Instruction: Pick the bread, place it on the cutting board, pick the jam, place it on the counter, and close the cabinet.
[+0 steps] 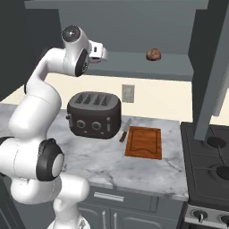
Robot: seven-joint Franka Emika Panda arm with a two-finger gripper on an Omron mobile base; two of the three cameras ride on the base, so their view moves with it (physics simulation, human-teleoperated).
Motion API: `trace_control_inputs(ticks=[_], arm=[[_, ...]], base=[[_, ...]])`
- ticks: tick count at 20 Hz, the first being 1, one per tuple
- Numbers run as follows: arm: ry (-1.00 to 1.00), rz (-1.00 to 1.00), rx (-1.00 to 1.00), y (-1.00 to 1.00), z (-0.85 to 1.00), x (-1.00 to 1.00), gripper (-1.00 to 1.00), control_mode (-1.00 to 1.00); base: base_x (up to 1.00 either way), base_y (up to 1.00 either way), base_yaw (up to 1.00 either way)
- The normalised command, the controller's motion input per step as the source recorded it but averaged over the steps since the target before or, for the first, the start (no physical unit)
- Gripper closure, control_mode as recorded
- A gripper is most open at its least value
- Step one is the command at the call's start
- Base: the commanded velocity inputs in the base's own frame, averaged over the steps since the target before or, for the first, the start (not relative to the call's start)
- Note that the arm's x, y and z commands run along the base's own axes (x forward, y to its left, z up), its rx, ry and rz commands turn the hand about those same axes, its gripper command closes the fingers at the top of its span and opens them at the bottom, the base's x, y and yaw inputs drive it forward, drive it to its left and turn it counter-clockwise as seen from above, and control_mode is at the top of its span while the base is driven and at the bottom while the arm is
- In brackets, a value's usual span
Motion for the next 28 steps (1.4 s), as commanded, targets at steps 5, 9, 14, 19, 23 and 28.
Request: trace_control_inputs(ticks=[5,9,14,19,23,28], arm=[[0.0,0.0,0.0,0.0,-0.04,0.29,-1.0,-1.0],[0.0,0.0,0.0,0.0,-0.11,0.22,-1.0,-1.0],[0.0,0.0,0.0,0.0,-0.15,0.22,-1.0,-1.0],[0.0,0.0,0.0,0.0,-0.12,0.25,-1.0,-1.0],[0.0,0.0,0.0,0.01,-0.03,0.3,-1.0,-1.0],[0.0,0.0,0.0,0.01,0.0,0.33,-1.0,-1.0]], base=[[0.0,0.0,0.0],[0.0,0.0,0.0],[0.0,0.0,0.0],[0.0,0.0,0.0],[0.0,0.0,0.0],[0.0,0.0,0.0]])
